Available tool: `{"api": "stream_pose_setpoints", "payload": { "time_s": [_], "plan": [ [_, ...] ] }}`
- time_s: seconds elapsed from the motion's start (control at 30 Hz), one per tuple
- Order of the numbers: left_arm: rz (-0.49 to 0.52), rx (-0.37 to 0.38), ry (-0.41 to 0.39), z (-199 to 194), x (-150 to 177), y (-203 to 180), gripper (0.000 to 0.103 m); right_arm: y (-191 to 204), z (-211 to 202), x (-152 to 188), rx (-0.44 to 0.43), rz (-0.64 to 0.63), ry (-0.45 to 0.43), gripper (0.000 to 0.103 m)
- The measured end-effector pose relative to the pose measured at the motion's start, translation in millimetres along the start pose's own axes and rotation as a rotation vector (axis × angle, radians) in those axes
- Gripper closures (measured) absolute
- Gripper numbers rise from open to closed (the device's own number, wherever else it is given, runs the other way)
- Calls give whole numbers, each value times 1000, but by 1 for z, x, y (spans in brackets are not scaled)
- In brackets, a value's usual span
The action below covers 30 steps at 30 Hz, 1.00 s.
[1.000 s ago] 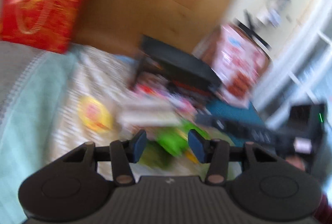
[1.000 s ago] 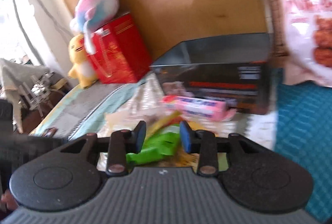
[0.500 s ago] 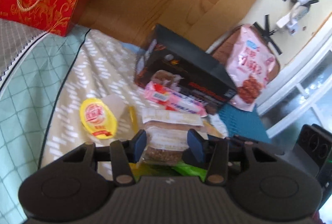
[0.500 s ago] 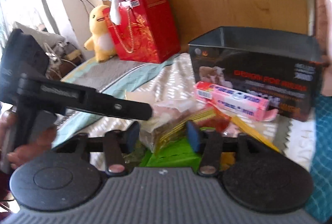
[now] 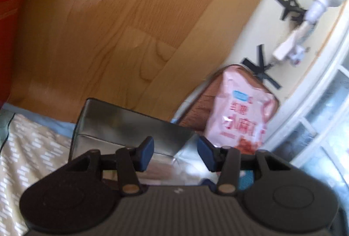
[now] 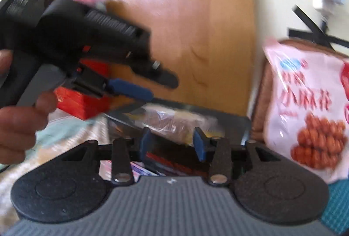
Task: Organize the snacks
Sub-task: 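Grasp the clear-wrapped pastry with the left gripper and drop it into the black tin box, then grasp the yellow peanut candy packet with the left gripper, release into black box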
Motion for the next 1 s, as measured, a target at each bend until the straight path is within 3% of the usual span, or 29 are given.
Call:
{"api": "stream_pose_setpoints", "payload": {
  "time_s": [0.1,0.13,0.2,0.3,0.37,0.4,0.43,0.47,0.53,0.63,0.77,0.9,1.0],
  "plan": [
    [4,-43,-78,-14,-2,13,49,-12,-11,-1,10,72,-55,42],
    [0,-90,-111,-20,-4,22,42,-20,-19,-1,17,109,-71,40],
    [-14,-194,-151,-28,-7,43,40,-33,-24,0,28,178,-72,34],
    [-75,-261,-73,-18,1,68,41,-46,-18,10,-3,238,-4,32],
    [-102,-227,36,-2,14,72,43,-41,-11,16,-49,244,65,31],
    [-99,-219,46,3,19,69,42,-38,-5,19,-74,255,102,32],
    [-85,-229,36,3,22,65,41,-35,0,20,-114,269,131,35],
    [-86,-231,43,2,25,63,41,-29,1,21,-164,279,149,46],
    [-117,-206,73,-2,31,57,42,-15,-2,9,-211,238,152,51],
    [-135,-190,67,-14,31,58,43,9,-15,-15,-201,87,142,49],
    [-178,-178,30,-47,29,68,42,1,-21,-42,-155,-37,180,49],
    [-100,-185,65,-70,39,64,42,-46,-56,-73,-19,-83,204,50],
    [-42,-170,127,-86,56,54,42,-103,-101,-116,69,11,155,48]
  ]
}}
Point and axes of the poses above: each gripper's, at about its wrist camera, not at the fingertips, and z roughly the way its jaws point, y to its left, x to its underside, the point moved 6 cm from there along z, roughly the way its jaws point, and after that the axes turned 4 degrees about -z, right-handed, at the moved point
